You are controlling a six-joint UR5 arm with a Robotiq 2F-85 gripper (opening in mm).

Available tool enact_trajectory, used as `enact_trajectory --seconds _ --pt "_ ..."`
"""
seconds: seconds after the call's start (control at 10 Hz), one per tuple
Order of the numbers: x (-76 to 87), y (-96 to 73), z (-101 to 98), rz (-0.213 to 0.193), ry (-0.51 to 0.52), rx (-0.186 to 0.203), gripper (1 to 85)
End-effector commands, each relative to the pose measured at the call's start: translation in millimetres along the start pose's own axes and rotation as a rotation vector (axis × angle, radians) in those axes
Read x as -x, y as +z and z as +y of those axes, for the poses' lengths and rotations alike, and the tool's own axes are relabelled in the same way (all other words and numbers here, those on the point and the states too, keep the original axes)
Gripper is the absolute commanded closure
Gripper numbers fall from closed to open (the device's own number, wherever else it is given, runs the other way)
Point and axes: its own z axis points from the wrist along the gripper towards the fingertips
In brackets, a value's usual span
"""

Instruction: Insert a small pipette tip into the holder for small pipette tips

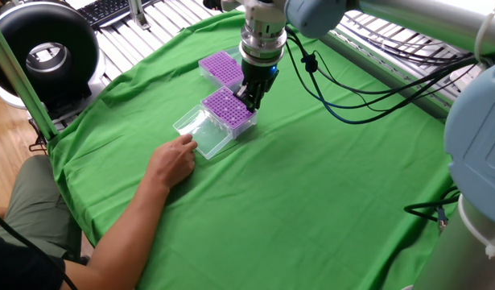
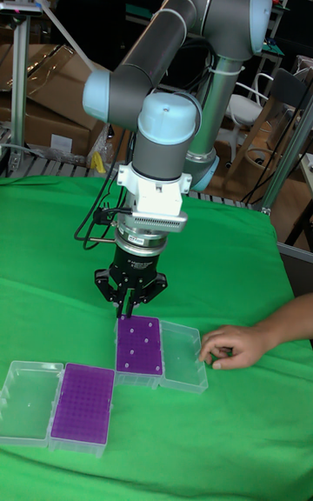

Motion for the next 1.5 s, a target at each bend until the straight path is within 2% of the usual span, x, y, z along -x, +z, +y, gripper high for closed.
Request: enact_trajectory --seconds 0.0,1.4 --pt "2.6 0.6 0.4 -0.005 0.006 0.004 64.0" --pt "2.8 4.5 -2.4 -0.002 0.018 -0.011 64.3"
